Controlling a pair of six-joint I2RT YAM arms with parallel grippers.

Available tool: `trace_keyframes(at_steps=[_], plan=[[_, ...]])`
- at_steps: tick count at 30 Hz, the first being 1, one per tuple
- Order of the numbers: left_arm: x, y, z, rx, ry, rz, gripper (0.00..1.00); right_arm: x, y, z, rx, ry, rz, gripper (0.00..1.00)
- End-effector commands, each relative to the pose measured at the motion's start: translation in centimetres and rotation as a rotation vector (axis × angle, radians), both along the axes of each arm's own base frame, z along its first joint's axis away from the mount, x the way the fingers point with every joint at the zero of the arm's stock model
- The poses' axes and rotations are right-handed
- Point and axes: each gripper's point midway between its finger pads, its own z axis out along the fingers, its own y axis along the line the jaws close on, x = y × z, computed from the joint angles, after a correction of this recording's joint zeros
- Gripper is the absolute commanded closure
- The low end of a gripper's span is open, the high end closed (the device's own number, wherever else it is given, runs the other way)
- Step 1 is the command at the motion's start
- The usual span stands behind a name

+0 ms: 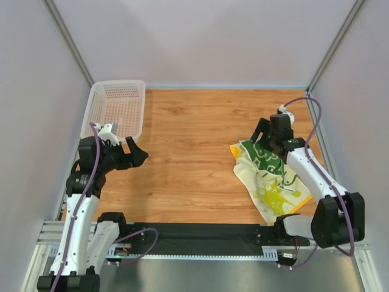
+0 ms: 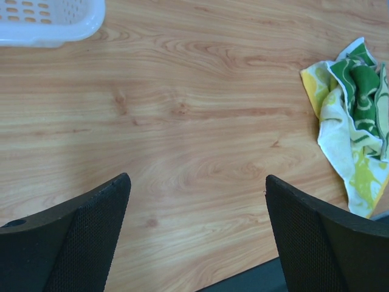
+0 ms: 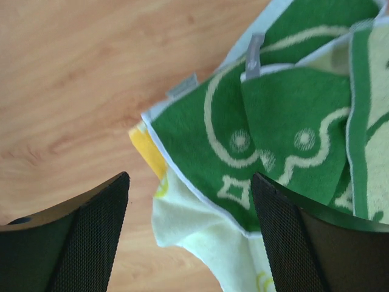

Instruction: Roll the towels

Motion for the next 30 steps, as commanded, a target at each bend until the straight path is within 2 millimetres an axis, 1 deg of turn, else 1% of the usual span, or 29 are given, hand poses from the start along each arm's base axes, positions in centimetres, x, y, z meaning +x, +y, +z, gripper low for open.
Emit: trace_keyframes(at_steps=[1,2,4,5,6,7,8,9,10,11,12,13,14,17,19,20,21,23,25,26,27,30], plan=[[0.0,0.6,-0.7,0.018,0.035,0.045,0.02,-2.0,2.6,-1.2,-0.072,0.127,0.149,0.17],[0.0,0.6,-0.7,0.017,0.038,0.046,0.02,-1.7,2.7,-1.0,-0.106,0.124,0.155,0.18],[0.0,0.6,-0.5,0.016,0.031,0.041,0.02,-1.9,3.6,-2.0,-0.145,0.170,0.207,0.18],[0.0,0.6,-0.5,0.016,0.029,0.041,0.02,-1.4,3.9,-1.6,-0.146,0.164,0.210,0.19],[0.0,0.5,-0.4,0.012,0.021,0.041,0.02,-1.1,3.8,-2.2,-0.171,0.180,0.208,0.20],[-0.1,0.6,-0.4,0.014,0.018,0.044,0.02,-1.0,3.6,-2.3,-0.193,0.190,0.210,0.20],[-0.1,0.6,-0.3,0.012,0.015,0.047,0.02,-0.8,3.5,-2.3,-0.205,0.200,0.203,0.20],[-0.1,0.6,-0.1,0.014,0.006,0.048,0.02,-0.1,3.2,-1.8,-0.227,0.194,0.187,0.20],[-0.2,0.6,0.0,0.012,0.003,0.047,0.02,0.0,3.0,-2.6,-0.244,0.233,0.183,0.19],[-0.2,0.6,0.0,0.009,0.001,0.049,0.02,0.2,3.3,-3.0,-0.242,0.244,0.199,0.19],[-0.2,0.5,0.0,0.010,-0.004,0.047,0.03,0.7,3.5,-2.9,-0.243,0.247,0.204,0.20],[-0.2,0.6,0.2,0.010,-0.009,0.049,0.03,0.5,3.5,-4.3,-0.256,0.300,0.210,0.20],[-0.3,0.5,0.1,0.008,-0.007,0.048,0.03,0.5,3.4,-4.7,-0.265,0.319,0.215,0.21],[-0.4,0.5,0.2,0.005,-0.015,0.048,0.03,0.9,4.3,-5.7,-0.238,0.343,0.240,0.25],[-0.3,0.5,0.3,0.005,-0.016,0.050,0.03,1.2,4.4,-6.1,-0.241,0.354,0.238,0.26],[-0.4,0.5,0.2,0.007,-0.013,0.051,0.03,1.2,4.2,-6.8,-0.254,0.376,0.237,0.26],[-0.3,0.6,0.2,0.005,-0.012,0.055,0.04,1.3,3.9,-7.1,-0.269,0.384,0.226,0.28],[-0.3,0.7,0.2,0.008,-0.014,0.059,0.04,1.8,4.1,-7.5,-0.270,0.393,0.233,0.30],[-0.3,0.7,0.2,0.009,-0.010,0.063,0.05,2.1,4.4,-8.3,-0.267,0.405,0.238,0.39],[-0.3,0.8,0.2,0.013,-0.010,0.064,0.06,2.4,4.3,-8.3,-0.273,0.401,0.227,0.45],[-0.4,0.9,0.3,0.013,-0.012,0.071,0.06,2.4,4.4,-8.7,-0.269,0.410,0.226,0.58],[-0.3,1.0,0.1,0.019,-0.010,0.079,0.06,2.9,4.5,-8.8,-0.268,0.399,0.217,0.78]])
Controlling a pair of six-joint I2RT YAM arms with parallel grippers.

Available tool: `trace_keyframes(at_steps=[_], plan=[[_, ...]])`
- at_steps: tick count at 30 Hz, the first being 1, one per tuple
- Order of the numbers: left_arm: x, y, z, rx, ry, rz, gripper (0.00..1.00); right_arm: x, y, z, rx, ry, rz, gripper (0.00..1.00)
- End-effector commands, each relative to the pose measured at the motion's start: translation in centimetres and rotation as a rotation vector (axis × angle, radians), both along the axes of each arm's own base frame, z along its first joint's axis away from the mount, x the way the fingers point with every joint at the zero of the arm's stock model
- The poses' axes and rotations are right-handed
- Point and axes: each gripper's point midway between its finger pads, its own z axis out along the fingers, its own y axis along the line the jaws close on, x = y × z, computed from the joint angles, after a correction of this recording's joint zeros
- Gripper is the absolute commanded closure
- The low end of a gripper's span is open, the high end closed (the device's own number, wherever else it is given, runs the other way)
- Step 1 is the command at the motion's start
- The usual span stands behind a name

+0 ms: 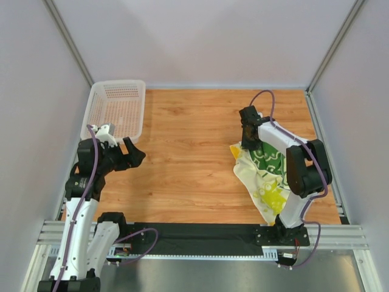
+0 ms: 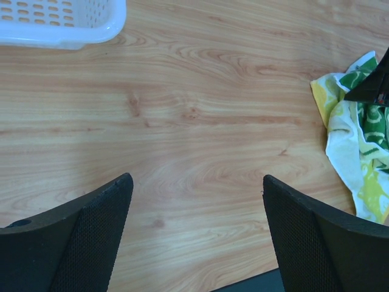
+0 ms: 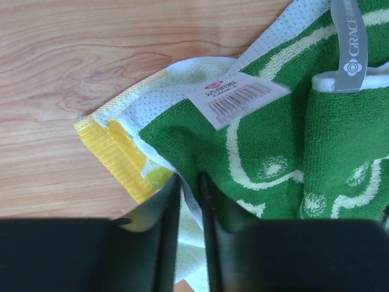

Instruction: Roll the towels

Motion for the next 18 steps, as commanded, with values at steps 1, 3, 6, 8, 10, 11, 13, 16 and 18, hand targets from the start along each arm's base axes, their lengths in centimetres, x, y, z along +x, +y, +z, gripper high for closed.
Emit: trace_keyframes(at_steps=[1,3,6,8,10,11,13,16,18], plan=[[-0.1,0.2,0.0,-0.005,0.004,0.021,0.06,1.8,0.4,1.0,0.000,-0.051,0.002,0.83],[0.0,0.2,-0.2,-0.004,0.011,0.020,0.07,2.0,0.1,1.2,-0.015,-0.060,-0.001,0.95],[0.0,0.1,-0.3,-0.005,0.018,0.019,0.08,2.4,-0.1,3.1,-0.038,-0.105,-0.005,1.00],[0.1,0.1,-0.4,-0.003,0.023,0.017,0.09,2.4,1.0,6.2,-0.081,-0.173,0.039,1.00],[0.0,0.2,-0.3,0.000,0.018,0.025,0.10,2.0,3.6,9.5,-0.147,-0.240,0.116,1.00],[0.0,0.3,-0.3,0.003,0.017,0.030,0.11,1.7,4.5,10.9,-0.163,-0.272,0.142,1.00],[0.0,0.7,-0.2,0.014,0.008,0.052,0.11,0.2,9.4,13.3,-0.130,-0.320,0.262,1.00],[0.0,1.1,-0.2,0.022,0.012,0.074,0.11,-3.3,17.1,14.3,-0.027,-0.345,0.467,1.00],[0.1,1.2,-0.6,0.027,0.034,0.079,0.11,-5.6,21.0,12.8,0.045,-0.296,0.592,0.80]])
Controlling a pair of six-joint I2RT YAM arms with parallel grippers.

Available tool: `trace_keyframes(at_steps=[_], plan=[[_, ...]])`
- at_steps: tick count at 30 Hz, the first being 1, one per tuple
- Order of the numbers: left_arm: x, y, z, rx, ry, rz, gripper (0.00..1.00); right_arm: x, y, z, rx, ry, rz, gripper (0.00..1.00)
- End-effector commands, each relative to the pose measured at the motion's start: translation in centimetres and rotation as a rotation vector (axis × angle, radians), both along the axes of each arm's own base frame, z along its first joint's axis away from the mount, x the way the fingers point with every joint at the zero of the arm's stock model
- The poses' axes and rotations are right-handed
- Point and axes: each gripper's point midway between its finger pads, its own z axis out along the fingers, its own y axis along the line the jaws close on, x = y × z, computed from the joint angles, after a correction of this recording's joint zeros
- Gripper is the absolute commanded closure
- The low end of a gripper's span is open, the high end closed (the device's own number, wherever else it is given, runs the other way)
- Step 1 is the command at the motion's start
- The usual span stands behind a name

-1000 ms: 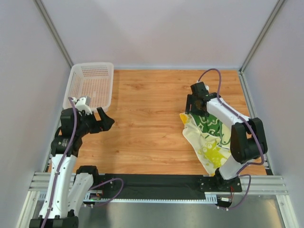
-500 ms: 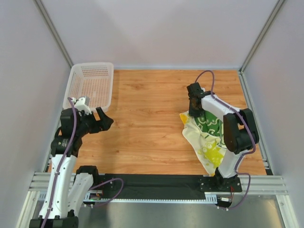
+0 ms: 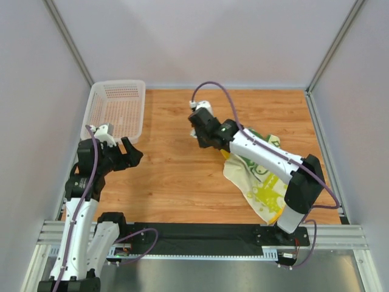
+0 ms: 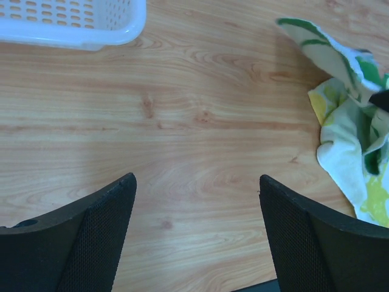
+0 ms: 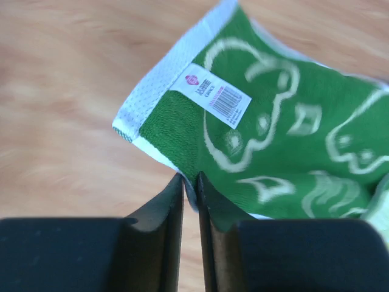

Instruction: Roll the towels

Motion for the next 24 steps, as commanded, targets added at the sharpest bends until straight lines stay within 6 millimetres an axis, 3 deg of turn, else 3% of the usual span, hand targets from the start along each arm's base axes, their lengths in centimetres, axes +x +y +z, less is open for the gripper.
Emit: trace_keyframes(at_steps=[1,3,4,5,6,7,8,9,12,14,15,16,17,18,21,24], plan=[[-0.1,0.5,-0.6,0.005,0.040,0.042,0.11,-4.9,6.0,-0.5,0.057,0.073,0.238,0.64],[-0.1,0.8,-0.8,0.011,0.051,0.057,0.11,-7.2,8.0,-2.0,0.142,0.185,0.309,0.39],[0.0,1.1,-0.9,0.017,0.057,0.077,0.11,-7.6,8.3,-2.3,0.167,0.198,0.316,0.36],[0.0,1.2,-1.2,0.020,0.067,0.086,0.09,-8.3,7.7,-3.1,0.163,0.219,0.312,0.30],[0.1,1.3,-1.3,0.019,0.073,0.096,0.09,-8.3,7.3,-2.0,0.188,0.188,0.307,0.27],[0.2,1.2,-1.4,0.003,0.081,0.106,0.01,-8.4,6.7,-1.6,0.192,0.171,0.299,0.24],[0.4,1.3,-1.8,-0.001,0.092,0.115,0.00,-8.6,5.5,-2.0,0.171,0.166,0.280,0.19],[0.4,0.2,-1.9,0.005,0.093,0.077,0.00,-8.3,4.3,-0.5,0.194,0.131,0.249,0.18],[1.0,-1.4,-2.8,0.023,0.094,0.068,0.00,-7.9,0.9,-0.1,0.200,0.120,0.157,0.16],[0.9,-4.5,-3.9,0.034,0.136,-0.010,0.00,-7.7,-1.7,1.6,0.244,0.073,0.069,0.15],[0.7,-6.0,-4.5,0.062,0.145,-0.048,0.00,-7.3,-4.0,0.6,0.234,0.080,-0.002,0.15],[0.9,-6.9,-6.0,0.089,0.194,-0.060,0.00,-7.3,-5.4,2.0,0.274,0.037,-0.048,0.15],[1.4,-7.9,-6.1,0.085,0.193,-0.063,0.00,-7.1,-6.8,2.0,0.285,0.019,-0.101,0.15],[1.5,-9.1,-6.7,0.106,0.200,-0.087,0.00,-6.8,-8.9,0.7,0.274,0.023,-0.164,0.15],[2.8,-11.7,-9.0,0.150,0.259,-0.106,0.01,-6.4,-12.3,0.4,0.287,0.021,-0.246,0.16],[4.3,-13.0,-11.3,0.205,0.322,-0.090,0.04,-6.9,-14.4,-1.2,0.254,0.103,-0.292,0.19]])
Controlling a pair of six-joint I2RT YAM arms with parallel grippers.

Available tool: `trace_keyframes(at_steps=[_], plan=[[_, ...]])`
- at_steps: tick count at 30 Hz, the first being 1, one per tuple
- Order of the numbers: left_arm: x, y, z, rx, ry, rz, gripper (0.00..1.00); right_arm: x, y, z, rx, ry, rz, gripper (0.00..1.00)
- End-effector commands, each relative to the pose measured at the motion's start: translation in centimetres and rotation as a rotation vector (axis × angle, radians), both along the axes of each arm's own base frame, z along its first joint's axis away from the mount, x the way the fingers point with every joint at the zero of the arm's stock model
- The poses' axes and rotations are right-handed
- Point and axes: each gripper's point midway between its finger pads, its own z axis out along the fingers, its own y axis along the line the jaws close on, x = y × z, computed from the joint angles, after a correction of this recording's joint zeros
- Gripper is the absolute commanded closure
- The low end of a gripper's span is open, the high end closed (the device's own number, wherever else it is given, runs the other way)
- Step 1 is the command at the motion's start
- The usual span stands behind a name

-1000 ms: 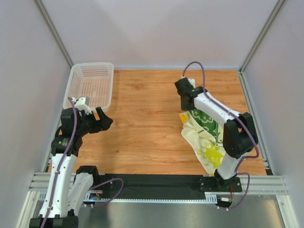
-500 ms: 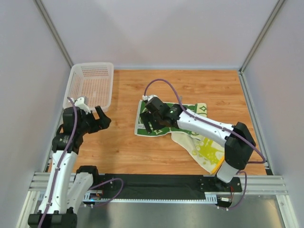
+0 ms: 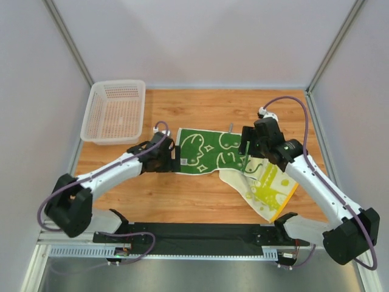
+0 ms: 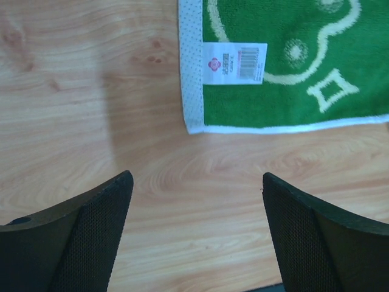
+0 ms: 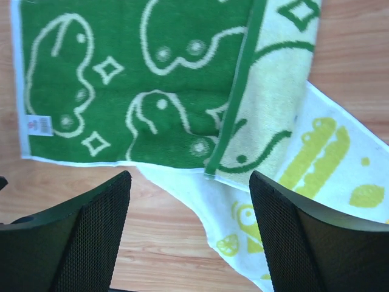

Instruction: Roll the towels

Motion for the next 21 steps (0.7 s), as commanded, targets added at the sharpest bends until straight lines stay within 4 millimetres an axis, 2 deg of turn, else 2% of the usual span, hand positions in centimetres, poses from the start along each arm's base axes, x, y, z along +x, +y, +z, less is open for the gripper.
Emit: trace_keyframes(at_steps=[1,4,6,7,9,10,11,12,15,17,18,20,21], plan=[[3.8,-2.0,-0.2,0.011,-0.044,0.079,0.07,-0.9,-1.5,-2.4,-0.017,0.118,-0.027,0.20],[5.0,-3.0,-1.9,0.020,-0.017,0.084,0.08,-1.3,-2.4,-2.4,-0.026,0.115,-0.046,0.22],[5.4,-3.6,-2.7,0.017,0.001,0.073,0.12,-1.4,-2.8,-2.2,-0.023,0.100,-0.058,0.23],[5.7,-4.0,-3.6,0.027,0.026,0.069,0.19,-1.4,-2.9,-2.2,-0.021,0.100,-0.063,0.25],[5.8,-4.5,-4.6,0.030,0.055,0.061,0.26,-1.8,-2.9,-2.8,-0.021,0.123,-0.060,0.27],[5.8,-4.7,-5.4,0.034,0.073,0.060,0.35,-2.1,-2.6,-3.2,-0.010,0.142,-0.048,0.29],[5.8,-4.8,-5.8,0.036,0.084,0.062,0.41,-2.7,-2.6,-4.0,-0.008,0.174,-0.042,0.30],[5.8,-4.9,-6.5,0.039,0.091,0.064,0.52,-3.1,-2.4,-4.6,0.006,0.196,-0.045,0.30],[5.9,-5.1,-7.0,0.037,0.099,0.057,0.67,-4.6,-1.6,-6.8,0.053,0.257,-0.026,0.30],[6.2,-5.4,-7.1,0.039,0.100,0.038,0.84,-5.4,-0.9,-7.6,0.098,0.290,-0.007,0.30],[6.3,-5.4,-7.0,0.044,0.099,0.035,0.99,-6.1,-0.9,-8.5,0.102,0.315,-0.009,0.30],[6.5,-5.0,-6.3,0.064,0.089,0.041,1.00,-6.9,-0.5,-9.2,0.130,0.342,-0.004,0.30],[6.7,-4.9,-5.1,0.060,0.063,0.044,1.00,-7.1,-0.3,-9.6,0.141,0.355,0.005,0.29]])
